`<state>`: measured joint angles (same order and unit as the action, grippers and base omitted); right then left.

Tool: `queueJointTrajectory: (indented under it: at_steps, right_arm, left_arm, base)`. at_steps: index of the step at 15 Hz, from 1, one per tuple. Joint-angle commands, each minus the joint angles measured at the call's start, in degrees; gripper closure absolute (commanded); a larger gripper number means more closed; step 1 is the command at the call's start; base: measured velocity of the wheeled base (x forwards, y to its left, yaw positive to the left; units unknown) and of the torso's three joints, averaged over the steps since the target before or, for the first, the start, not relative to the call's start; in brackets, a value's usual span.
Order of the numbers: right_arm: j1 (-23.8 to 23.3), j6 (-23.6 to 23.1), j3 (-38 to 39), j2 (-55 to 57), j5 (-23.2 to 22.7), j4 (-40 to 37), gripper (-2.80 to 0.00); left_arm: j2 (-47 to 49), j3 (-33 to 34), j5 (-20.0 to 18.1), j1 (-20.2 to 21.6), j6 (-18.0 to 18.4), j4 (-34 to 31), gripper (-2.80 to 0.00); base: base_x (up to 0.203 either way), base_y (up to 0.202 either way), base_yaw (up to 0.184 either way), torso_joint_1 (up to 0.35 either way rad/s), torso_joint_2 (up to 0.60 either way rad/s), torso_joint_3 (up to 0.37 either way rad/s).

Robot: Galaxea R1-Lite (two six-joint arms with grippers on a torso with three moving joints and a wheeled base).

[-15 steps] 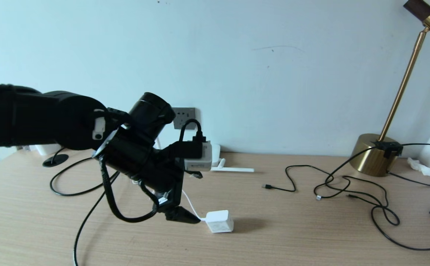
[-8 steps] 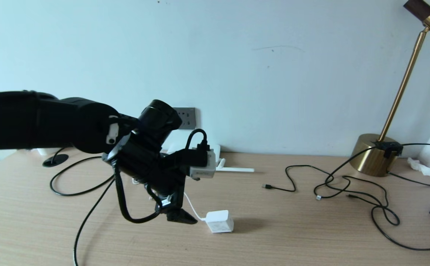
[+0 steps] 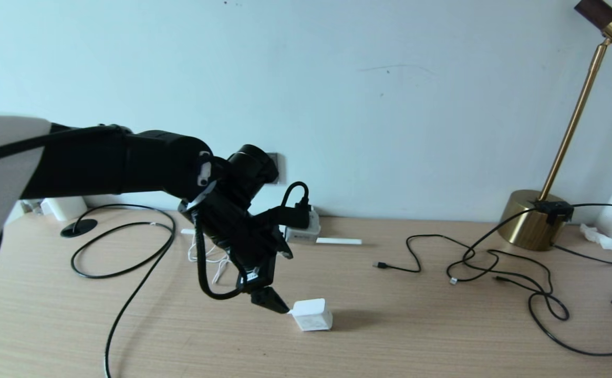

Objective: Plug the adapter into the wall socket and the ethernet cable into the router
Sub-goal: Pick up plug

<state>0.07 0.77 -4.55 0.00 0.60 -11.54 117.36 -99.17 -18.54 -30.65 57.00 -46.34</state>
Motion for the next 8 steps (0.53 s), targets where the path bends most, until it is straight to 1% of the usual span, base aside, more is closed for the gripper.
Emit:
queueJointTrajectory:
  at_steps: [1,4,7,8]
  right_arm:
    - [0.01,0.02,-0.02,0.09,0.02,-0.06,0.00]
    - [0.01,0.02,-0.02,0.09,0.02,-0.06,0.00]
    - [0.01,0.02,-0.02,0.00,0.02,-0.06,0.00]
    - [0.01,0.02,-0.02,0.09,0.02,-0.06,0.00]
  left_arm:
    - [3.88,-3.80,-0.77,-1.02,0.33,-1.01,-2.80]
    - [4.93,-6.98,-1.14,-2.56,0.37,-4.78,-2.80]
    - [5.25,-6.21,-5.45,-2.49,0.39,-4.99,-2.80]
    - [5.40,-6.21,-5.36,-2.49,0.33,-4.93,-2.80]
  base:
    - [0.000,0.000,0.000,0.000,0.00,0.000]
    - [0.000,0.000,0.000,0.000,0.00,0.000]
    - [0.000,0.000,0.000,0.000,0.00,0.000]
    - [0.000,0.000,0.000,0.000,0.00,0.000]
